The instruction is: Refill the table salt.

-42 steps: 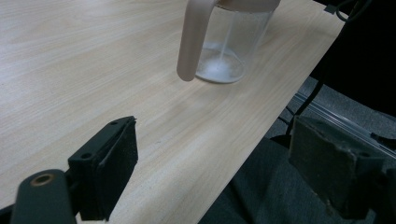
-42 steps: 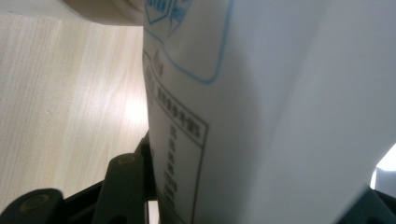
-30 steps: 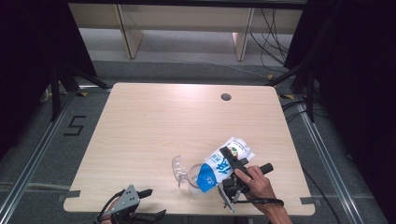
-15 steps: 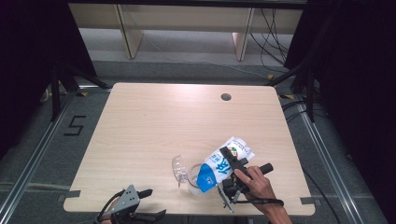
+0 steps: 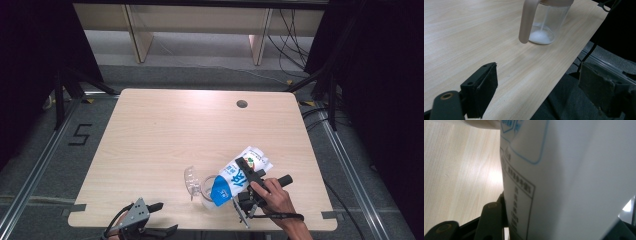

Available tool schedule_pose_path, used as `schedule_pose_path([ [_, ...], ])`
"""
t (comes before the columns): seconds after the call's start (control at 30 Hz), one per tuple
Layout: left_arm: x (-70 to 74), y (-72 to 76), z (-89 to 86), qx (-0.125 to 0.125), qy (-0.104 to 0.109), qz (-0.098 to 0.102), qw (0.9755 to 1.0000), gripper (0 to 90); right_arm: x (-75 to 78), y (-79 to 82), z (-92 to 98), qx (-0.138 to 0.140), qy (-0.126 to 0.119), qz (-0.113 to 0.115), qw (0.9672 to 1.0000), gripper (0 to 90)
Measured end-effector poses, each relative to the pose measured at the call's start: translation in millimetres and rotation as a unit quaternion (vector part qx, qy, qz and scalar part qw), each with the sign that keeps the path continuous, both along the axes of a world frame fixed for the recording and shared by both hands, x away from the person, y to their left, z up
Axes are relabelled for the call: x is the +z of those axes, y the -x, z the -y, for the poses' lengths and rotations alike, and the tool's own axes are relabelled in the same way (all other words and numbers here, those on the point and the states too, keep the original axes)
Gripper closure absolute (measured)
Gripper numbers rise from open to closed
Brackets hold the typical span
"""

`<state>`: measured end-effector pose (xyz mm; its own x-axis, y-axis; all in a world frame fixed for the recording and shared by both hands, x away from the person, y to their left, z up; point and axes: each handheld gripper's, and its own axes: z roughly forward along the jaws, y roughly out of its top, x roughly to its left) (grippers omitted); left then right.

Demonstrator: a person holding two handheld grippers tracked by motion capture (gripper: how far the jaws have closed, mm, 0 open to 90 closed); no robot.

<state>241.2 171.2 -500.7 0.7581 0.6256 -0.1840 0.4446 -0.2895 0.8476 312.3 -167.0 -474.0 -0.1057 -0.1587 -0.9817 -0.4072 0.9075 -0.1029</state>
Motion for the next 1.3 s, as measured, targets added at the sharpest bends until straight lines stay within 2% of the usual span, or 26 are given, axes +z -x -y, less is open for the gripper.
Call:
schedule_pose_path([
  [0.03,-0.2,-0.5,-0.2,-0.001,-0.003,0.001,1.0,15.1,-0.2,0.1,-0.2,-0.001,0.003,0.002,1.0,51.7],
  [0.07,-0.3,-0.4,-0.2,-0.001,-0.002,0.001,1.0,15.1,1.0,-0.6,-1.2,0.011,0.009,0.013,0.9998,51.8],
  [0.43,-0.3,-0.3,0.0,-0.001,0.0,0.001,1.0,15.1,0.6,-0.7,-1.2,0.011,0.01,0.014,0.9998,52.1],
  [0.47,-0.2,-0.5,-0.2,-0.001,-0.002,0.001,1.0,15.1,-1.6,-0.6,-0.5,0.004,0.0,0.005,1.0,52.1],
  [0.57,-0.3,-0.6,-0.3,-0.001,-0.002,0.001,1.0,15.1,-1.0,-0.8,-0.4,0.005,0.008,0.007,0.9999,52.2],
  [0.67,-0.3,-0.5,-0.2,-0.001,-0.002,0.001,1.0,15.1,-1.6,-0.6,-0.3,0.004,0.0,0.006,1.0,52.4],
  [0.7,-0.3,-0.5,-0.2,-0.001,-0.002,0.001,1.0,15.1,1.3,-0.9,-1.0,0.011,0.015,0.017,0.9997,52.4],
  [0.77,-0.2,-0.6,-0.3,-0.001,-0.002,0.001,1.0,15.1,-1.2,-0.6,-0.2,0.001,0.007,0.005,1.0,52.4],
  [0.83,0.2,-0.3,-0.5,-0.001,-0.003,0.0,1.0,15.1,-0.3,-0.3,-0.2,-0.001,0.013,0.006,0.9999,52.4],
  [0.9,-0.3,-0.5,-0.2,0.0,-0.001,0.001,1.0,15.1,-1.0,0.3,0.4,-0.007,0.008,0.003,0.9999,52.4],
  [0.93,-0.2,-0.6,-0.3,-0.001,-0.003,0.0,1.0,15.1,-2.8,0.6,0.9,-0.012,-0.001,-0.003,0.9999,52.5],
  [0.97,-0.2,-0.5,-0.2,-0.001,-0.002,0.001,1.0,15.1,-1.4,-0.3,0.4,-0.005,0.004,0.002,1.0,52.4],
  [1.07,-0.2,-0.5,-0.3,-0.001,-0.002,0.001,1.0,15.1,-2.7,0.7,1.1,-0.014,-0.005,-0.003,0.9999,52.5],
  [1.17,0.2,-0.2,-0.5,-0.001,-0.003,0.0,1.0,15.1,-2.5,0.7,1.0,-0.013,-0.003,-0.002,0.9999,52.5],
  [1.27,0.1,-0.3,-0.5,-0.001,-0.003,0.0,1.0,15.1,1.1,0.6,-0.1,-0.01,0.013,0.003,0.9999,52.5],
  [1.3,0.2,-0.2,-0.5,-0.001,-0.003,0.0,1.0,15.1,-1.2,-0.2,0.4,-0.005,0.002,0.002,1.0,52.5],
])
